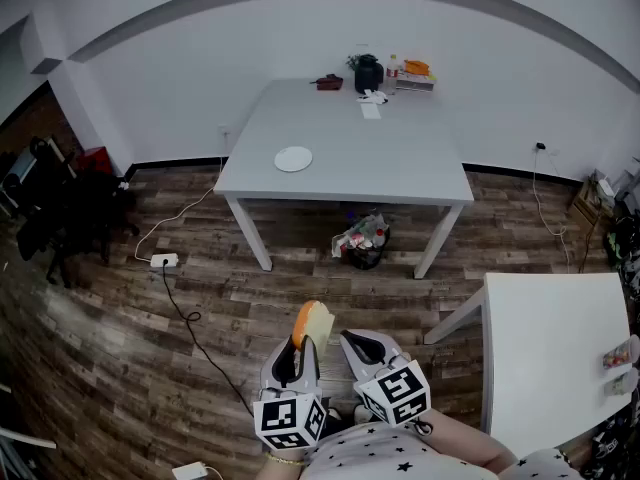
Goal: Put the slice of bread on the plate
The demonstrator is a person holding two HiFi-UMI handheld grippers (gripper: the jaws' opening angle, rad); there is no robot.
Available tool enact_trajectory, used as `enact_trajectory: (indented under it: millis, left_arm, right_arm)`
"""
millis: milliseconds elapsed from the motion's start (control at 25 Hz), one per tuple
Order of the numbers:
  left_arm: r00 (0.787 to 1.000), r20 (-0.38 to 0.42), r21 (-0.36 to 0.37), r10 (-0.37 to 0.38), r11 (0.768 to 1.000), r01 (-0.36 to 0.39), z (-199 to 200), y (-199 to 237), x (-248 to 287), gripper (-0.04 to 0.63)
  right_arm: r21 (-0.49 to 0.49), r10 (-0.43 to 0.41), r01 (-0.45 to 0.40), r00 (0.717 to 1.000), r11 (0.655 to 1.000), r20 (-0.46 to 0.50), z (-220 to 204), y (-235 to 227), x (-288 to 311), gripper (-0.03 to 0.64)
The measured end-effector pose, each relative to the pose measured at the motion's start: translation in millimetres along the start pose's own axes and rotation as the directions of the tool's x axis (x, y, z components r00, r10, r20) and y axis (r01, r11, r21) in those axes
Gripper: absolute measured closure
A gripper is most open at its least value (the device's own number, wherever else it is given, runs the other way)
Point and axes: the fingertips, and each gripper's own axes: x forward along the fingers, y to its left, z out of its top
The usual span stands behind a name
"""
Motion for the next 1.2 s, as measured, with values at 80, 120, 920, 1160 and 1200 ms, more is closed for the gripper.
enact_trajectory:
  millis: [80, 120, 920, 1160, 1200]
  left_arm:
    - [1.0, 0.0, -0.006, 0.002, 1.0, -0.002, 1, 5, 0, 0.508]
    - [1.0, -0.001, -0.01, 0.003, 1.0, -0.003, 1, 8, 1, 0.508]
    - [0.999, -0.036, -0.046, -0.001, 0.999, -0.001, 3, 82, 24, 0.508]
    - [0.999, -0.036, -0.049, 0.017, 0.999, -0.019, 6, 96, 58, 0.508]
    - [0.999, -0.037, -0.05, 0.021, 0.998, -0.023, 8, 97, 67, 0.508]
  right_arm:
    - [0.0, 0.001, -0.001, 1.0, 1.0, -0.003, 0, 3, 4, 0.618]
    - [0.0, 0.002, -0.002, 1.0, 1.0, -0.004, 0, 4, 6, 0.618]
    - [0.02, 0.019, -0.018, 0.999, 1.0, -0.043, 1, 31, 73, 0.618]
    - [0.025, 0.045, -0.044, 0.998, 0.999, -0.051, 5, 11, 106, 0.618]
    - [0.025, 0.051, -0.05, 0.997, 0.998, -0.051, 8, 5, 113, 0.618]
